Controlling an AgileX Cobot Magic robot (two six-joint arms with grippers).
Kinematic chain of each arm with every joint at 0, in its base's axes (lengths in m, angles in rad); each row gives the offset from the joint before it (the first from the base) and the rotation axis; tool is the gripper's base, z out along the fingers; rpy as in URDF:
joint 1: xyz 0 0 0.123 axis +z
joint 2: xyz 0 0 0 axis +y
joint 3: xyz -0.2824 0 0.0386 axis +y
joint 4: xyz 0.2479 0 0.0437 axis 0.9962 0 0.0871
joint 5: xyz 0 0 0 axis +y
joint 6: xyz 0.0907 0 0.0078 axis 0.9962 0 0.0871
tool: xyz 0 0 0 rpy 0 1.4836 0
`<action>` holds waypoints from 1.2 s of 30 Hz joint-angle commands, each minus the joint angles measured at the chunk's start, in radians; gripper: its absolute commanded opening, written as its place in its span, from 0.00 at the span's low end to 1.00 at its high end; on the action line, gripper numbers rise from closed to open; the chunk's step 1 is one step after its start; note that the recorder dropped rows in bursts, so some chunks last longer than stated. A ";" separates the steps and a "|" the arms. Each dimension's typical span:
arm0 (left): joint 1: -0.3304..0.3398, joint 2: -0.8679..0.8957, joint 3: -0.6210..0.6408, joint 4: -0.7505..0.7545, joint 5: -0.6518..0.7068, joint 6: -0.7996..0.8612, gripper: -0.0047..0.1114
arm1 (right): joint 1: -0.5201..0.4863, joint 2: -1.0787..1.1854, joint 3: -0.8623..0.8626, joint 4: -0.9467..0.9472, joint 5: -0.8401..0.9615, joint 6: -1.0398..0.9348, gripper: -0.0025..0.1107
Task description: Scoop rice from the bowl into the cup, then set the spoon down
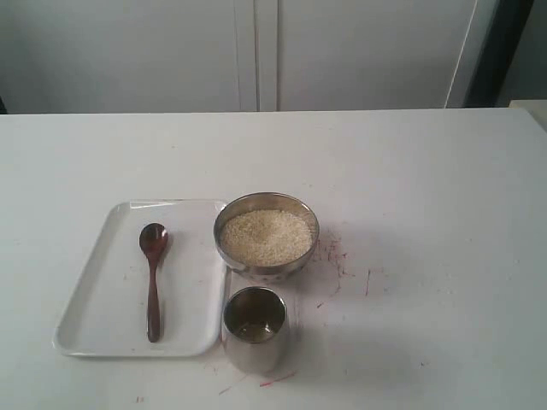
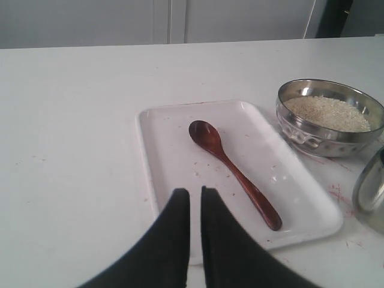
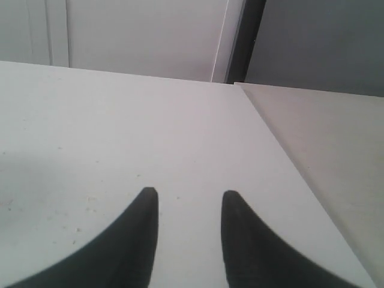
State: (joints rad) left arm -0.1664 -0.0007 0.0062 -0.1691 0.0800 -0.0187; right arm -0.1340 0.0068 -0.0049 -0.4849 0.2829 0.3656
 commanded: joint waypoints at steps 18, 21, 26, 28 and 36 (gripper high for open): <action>-0.005 0.001 -0.006 -0.008 -0.004 0.000 0.16 | -0.006 -0.007 0.005 0.033 0.001 0.176 0.02; -0.005 0.001 -0.006 -0.008 -0.004 0.000 0.16 | -0.006 -0.007 0.005 0.082 0.001 0.176 0.02; -0.005 0.001 -0.006 -0.008 -0.004 0.000 0.16 | -0.006 -0.007 0.005 0.085 0.003 0.093 0.02; -0.005 0.001 -0.006 -0.008 -0.004 0.000 0.16 | -0.006 -0.007 0.005 0.085 0.003 0.093 0.02; -0.005 0.001 -0.006 -0.008 -0.004 0.000 0.16 | -0.006 -0.007 0.005 0.085 0.003 0.093 0.02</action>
State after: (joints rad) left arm -0.1664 -0.0007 0.0062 -0.1691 0.0800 -0.0187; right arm -0.1340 0.0068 -0.0049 -0.4010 0.2850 0.4694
